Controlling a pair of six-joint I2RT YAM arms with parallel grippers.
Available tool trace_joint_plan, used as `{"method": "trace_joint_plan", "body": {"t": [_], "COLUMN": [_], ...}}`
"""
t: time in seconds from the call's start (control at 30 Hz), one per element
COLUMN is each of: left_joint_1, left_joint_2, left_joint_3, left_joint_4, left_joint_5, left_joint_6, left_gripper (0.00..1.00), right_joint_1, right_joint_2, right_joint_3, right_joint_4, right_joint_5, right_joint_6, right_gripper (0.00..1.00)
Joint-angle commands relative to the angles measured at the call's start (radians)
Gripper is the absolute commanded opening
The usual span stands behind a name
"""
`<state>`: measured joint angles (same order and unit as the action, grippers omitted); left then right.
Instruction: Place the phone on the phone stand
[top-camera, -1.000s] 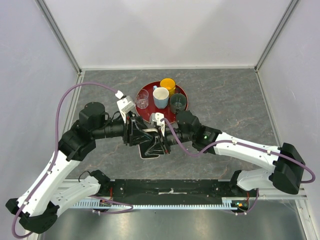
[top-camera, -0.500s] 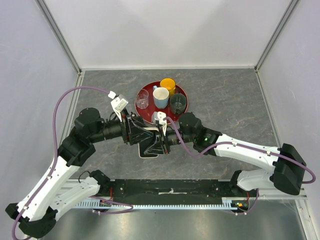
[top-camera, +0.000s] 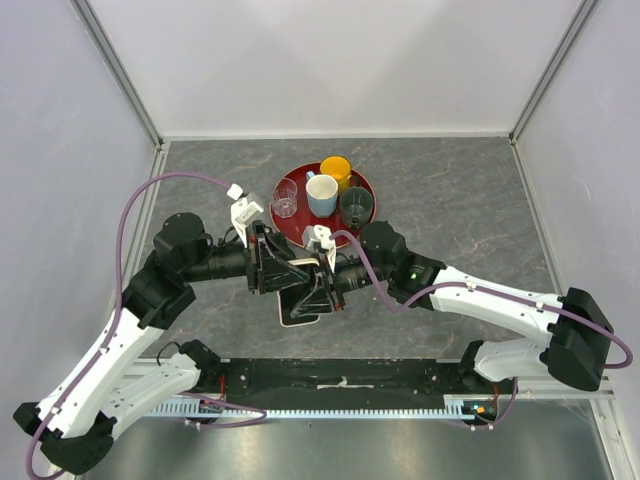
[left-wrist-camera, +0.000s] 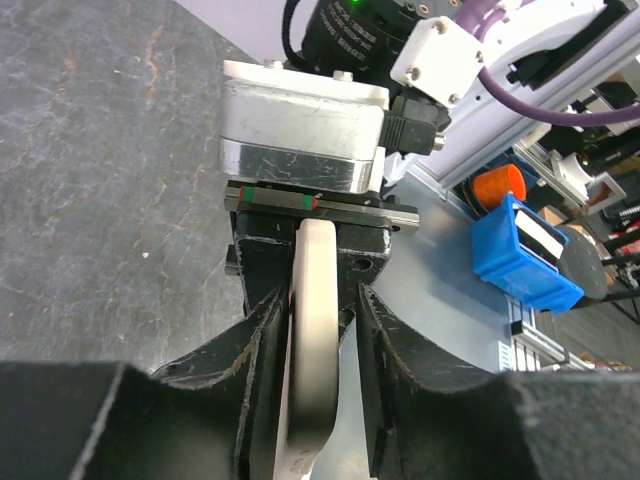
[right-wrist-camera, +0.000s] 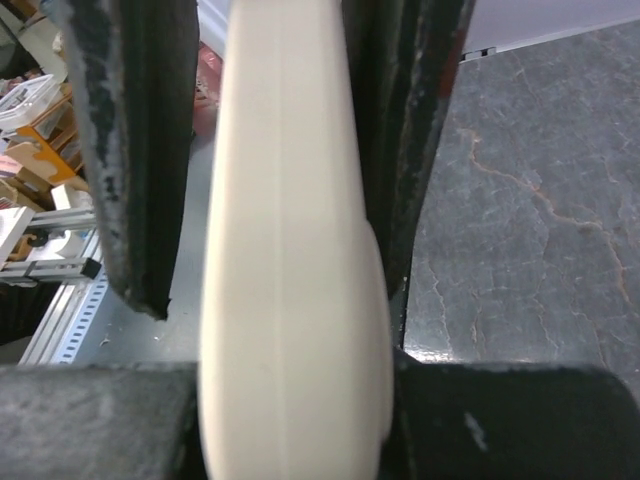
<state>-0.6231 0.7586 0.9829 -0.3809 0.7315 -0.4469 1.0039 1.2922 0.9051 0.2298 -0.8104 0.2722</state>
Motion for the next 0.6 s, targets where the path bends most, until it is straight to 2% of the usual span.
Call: {"method": "trace_joint_plan", "body": {"t": [0.0, 0.1, 0.2, 0.23, 0.27, 0.33, 0.4, 0.43, 0.47, 0.53, 0.57], "left_joint_1": [0.002, 0.002, 0.002, 0.002, 0.002, 0.002, 0.002, 0.002, 0.002, 0.002, 0.002], "left_joint_2": [0.010, 0.013, 0.019, 0.019, 0.021, 0.013, -0.007, -0.015, -0.021, -0.047, -0.056], "left_joint_3": [0.000, 0.014, 0.026, 0.031, 0.037, 0.054, 0.077, 0.089, 0.102, 0.138, 0.148], "left_joint_4": [0.056, 0.050, 0.042, 0.033, 0.008, -0.016, -0.073, -0.097, -0.151, -0.191, -0.209], "left_joint_5": [0.100, 0.105, 0.112, 0.105, 0.074, 0.040, -0.087, -0.139, -0.244, -0.337, -0.410], "left_joint_6": [-0.015, -0.006, 0.019, 0.028, 0.042, 0.059, 0.079, 0.086, 0.102, 0.114, 0.128], "left_gripper": [0.40, 0.35, 0.19, 0.02, 0.02, 0.02, 0.02, 0.02, 0.02, 0.02, 0.02], "right_joint_1": [-0.004, -0.004, -0.004, -0.004, -0.004, -0.002, -0.004, -0.004, -0.002, -0.005, -0.005], "right_joint_2": [-0.014, -0.010, 0.002, 0.013, 0.019, 0.027, 0.025, 0.016, 0.013, 0.002, -0.002], "right_joint_3": [0.071, 0.075, 0.087, 0.095, 0.100, 0.109, 0.110, 0.110, 0.107, 0.100, 0.098], "right_joint_4": [0.105, 0.106, 0.115, 0.118, 0.120, 0.103, 0.028, -0.004, -0.064, -0.113, -0.145], "right_joint_5": [-0.070, -0.073, -0.076, -0.076, -0.070, -0.012, 0.069, 0.212, 0.285, 0.451, 0.584], "right_joint_6": [0.033, 0.032, 0.044, 0.050, 0.059, 0.061, 0.032, 0.021, 0.013, 0.002, 0.008], "right_gripper": [0.00, 0.00, 0.00, 0.00, 0.00, 0.24, 0.51, 0.56, 0.63, 0.70, 0.75]}}
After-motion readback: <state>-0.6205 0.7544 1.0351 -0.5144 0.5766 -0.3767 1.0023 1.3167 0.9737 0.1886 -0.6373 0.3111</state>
